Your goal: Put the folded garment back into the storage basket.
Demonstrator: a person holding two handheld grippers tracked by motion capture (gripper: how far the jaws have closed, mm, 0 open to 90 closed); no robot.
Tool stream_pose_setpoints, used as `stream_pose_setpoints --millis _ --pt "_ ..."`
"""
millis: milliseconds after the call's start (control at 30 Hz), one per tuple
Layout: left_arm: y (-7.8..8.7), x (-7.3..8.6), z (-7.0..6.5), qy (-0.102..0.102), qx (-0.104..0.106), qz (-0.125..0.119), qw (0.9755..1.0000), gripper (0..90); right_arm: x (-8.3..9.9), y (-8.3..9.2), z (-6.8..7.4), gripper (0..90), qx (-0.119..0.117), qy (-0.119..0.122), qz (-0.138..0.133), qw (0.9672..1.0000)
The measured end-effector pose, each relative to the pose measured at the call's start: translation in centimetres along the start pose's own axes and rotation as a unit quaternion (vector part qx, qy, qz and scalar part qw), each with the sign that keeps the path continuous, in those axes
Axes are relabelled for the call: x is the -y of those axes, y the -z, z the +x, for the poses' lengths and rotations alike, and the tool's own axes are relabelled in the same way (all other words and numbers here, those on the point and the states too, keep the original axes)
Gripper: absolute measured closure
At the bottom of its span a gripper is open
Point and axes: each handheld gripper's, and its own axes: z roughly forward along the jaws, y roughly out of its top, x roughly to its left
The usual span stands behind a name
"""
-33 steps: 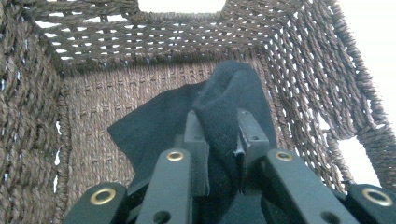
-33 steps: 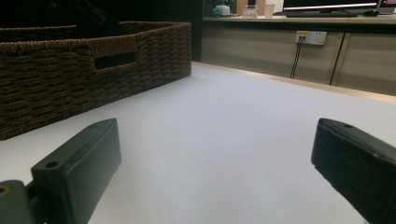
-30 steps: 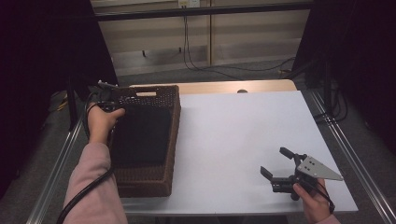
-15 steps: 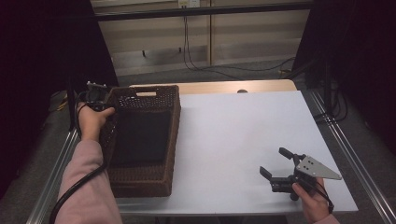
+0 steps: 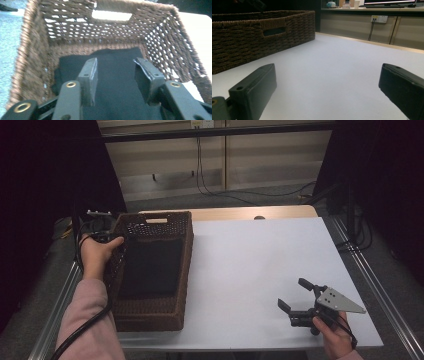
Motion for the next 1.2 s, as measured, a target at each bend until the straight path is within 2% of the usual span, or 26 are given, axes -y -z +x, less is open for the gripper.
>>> stream_pose_setpoints --millis 67,100,133,167,267,300,333,400,467,533,567,700,933,967,1000,1033,1067,1133,1200 --pt "0.1 0.3 -0.5 -0.005 0.002 -0.001 1.0000 49.1 0.0 0.1 -0.2 1.2 -0.001 0.004 -0.002 1.0000" --pt "0.1 0.3 -0.8 -0.001 0.003 -0.008 1.0000 47.2 0.0 0.1 -0.2 1.2 0.002 0.001 0.000 1.0000" --pt "0.1 0.4 -1.0 0.002 0.011 -0.012 0.9999 45.5 0.0 0.2 -0.2 1.2 -0.001 -0.001 -0.002 1.0000" --pt "0.1 0.5 -1.4 0.001 0.015 -0.006 0.9999 44.9 0.0 0.2 -0.2 1.2 0.000 0.001 -0.003 1.0000" --pt "0.1 0.6 -2.5 -0.008 0.033 -0.011 0.9994 39.2 -0.1 0.2 -0.2 1.2 0.000 -0.002 -0.004 1.0000" --pt "0.2 0.6 -2.5 -0.033 0.033 0.010 0.9989 37.1 0.0 0.2 -0.2 1.2 -0.001 0.001 -0.004 1.0000" --pt "0.1 0.7 -3.2 -0.008 0.037 -0.012 0.9992 35.6 0.0 0.2 -0.2 1.2 -0.002 0.000 -0.001 1.0000" --pt "0.0 0.7 -3.8 -0.010 0.043 -0.022 0.9988 33.5 0.0 0.2 -0.1 1.2 -0.001 0.002 -0.002 1.0000" --pt "0.0 0.9 -4.3 -0.022 0.050 -0.024 0.9982 31.3 -0.1 0.2 -0.1 1.2 -0.003 0.002 -0.004 1.0000" --pt "0.0 1.1 -4.8 -0.022 0.058 -0.027 0.9977 28.6 -0.1 0.2 -0.1 1.2 -0.001 0.001 -0.004 1.0000" --pt "-0.1 1.2 -5.0 -0.029 0.058 -0.032 0.9974 28.1 -0.1 0.2 -0.2 1.2 -0.003 0.002 -0.005 1.0000" --pt "-0.2 1.9 -5.6 -0.034 0.068 -0.031 0.9966 24.6 0.0 0.2 -0.2 1.2 -0.001 0.001 -0.004 1.0000" --pt "0.1 3.0 -6.4 -0.045 0.086 -0.051 0.9939 20.3 -0.1 0.2 -0.1 1.2 -0.002 0.004 -0.005 1.0000" --pt "0.2 3.1 -6.5 -0.050 0.082 -0.051 0.9941 18.8 -0.1 0.2 -0.1 1.2 -0.002 0.003 -0.005 1.0000" --pt "0.3 3.3 -6.7 -0.057 0.081 -0.060 0.9933 17.8 -0.1 0.2 -0.1 1.2 -0.002 0.003 -0.004 1.0000" --pt "0.3 3.4 -6.9 -0.050 0.087 -0.059 0.9932 17.3 -0.1 0.2 -0.1 1.2 -0.002 0.003 -0.004 1.0000" --pt "0.3 3.6 -7.0 -0.058 0.088 -0.063 0.9925 16.6 -0.1 0.3 -0.1 1.2 -0.001 0.002 -0.004 1.0000" --pt "0.4 3.9 -7.3 -0.062 0.086 -0.060 0.9925 14.8 -0.1 0.3 -0.1 1.2 -0.002 0.002 -0.005 1.0000" --pt "0.4 4.2 -7.6 -0.074 0.090 -0.067 0.9910 13.8 -0.1 0.2 -0.1 1.2 -0.002 0.003 -0.004 1.0000"
